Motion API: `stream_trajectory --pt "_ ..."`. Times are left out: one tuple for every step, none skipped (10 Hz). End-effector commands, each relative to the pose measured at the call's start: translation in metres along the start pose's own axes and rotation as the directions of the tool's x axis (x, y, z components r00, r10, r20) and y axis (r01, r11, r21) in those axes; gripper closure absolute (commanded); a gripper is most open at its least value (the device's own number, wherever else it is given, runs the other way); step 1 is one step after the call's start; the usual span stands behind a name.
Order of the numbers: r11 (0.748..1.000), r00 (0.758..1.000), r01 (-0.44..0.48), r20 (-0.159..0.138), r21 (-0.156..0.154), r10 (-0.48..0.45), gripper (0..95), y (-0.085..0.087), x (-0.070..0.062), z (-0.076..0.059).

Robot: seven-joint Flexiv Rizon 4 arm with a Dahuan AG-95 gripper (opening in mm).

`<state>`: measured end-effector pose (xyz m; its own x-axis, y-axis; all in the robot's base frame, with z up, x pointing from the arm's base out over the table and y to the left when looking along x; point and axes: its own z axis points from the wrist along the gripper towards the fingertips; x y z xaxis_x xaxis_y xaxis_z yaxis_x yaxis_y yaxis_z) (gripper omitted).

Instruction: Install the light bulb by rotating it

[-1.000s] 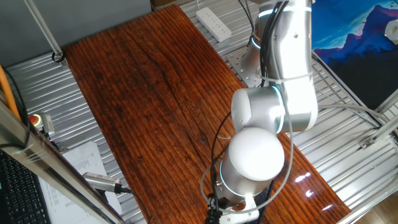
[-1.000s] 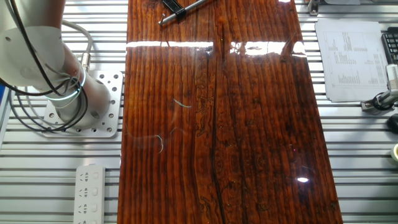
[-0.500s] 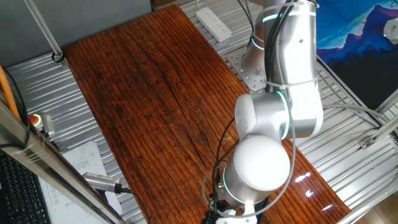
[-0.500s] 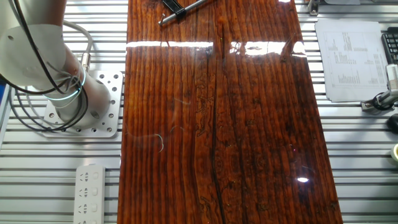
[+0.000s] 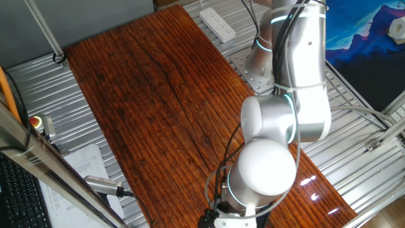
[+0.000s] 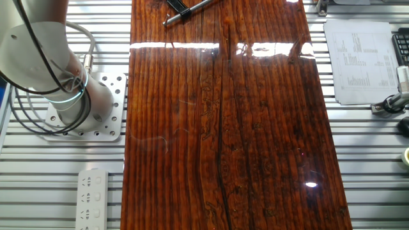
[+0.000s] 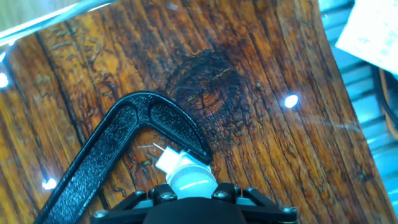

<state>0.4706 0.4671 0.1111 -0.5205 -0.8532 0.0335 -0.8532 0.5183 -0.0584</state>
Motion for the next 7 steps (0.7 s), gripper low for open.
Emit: stream_trajectory --pt "0.996 0.996 -0.089 0.002 0.004 0.089 95.0 -0.0002 0.0005 -0.0002" --pt "0.994 0.994 -0.108 0.001 0.005 0.108 95.0 -0.0002 0.0006 -0.0002" --pt "0.991 0.991 -0.130 0.000 0.005 0.130 95.0 -0.0003 0.0007 -0.0003" --pt "0.988 0.988 -0.155 -0.004 0.007 0.155 95.0 -0.0004 0.0009 -0.0003" --pt "0.984 0.984 -0.178 -0.006 0.008 0.178 95.0 -0.0005 0.0011 -0.0003" --pt "0.980 0.980 -0.199 -0.004 0.008 0.199 95.0 -0.0003 0.0014 -0.0002" --pt "0.972 0.972 -0.233 -0.002 0.010 0.233 95.0 -0.0001 0.0018 0.0000"
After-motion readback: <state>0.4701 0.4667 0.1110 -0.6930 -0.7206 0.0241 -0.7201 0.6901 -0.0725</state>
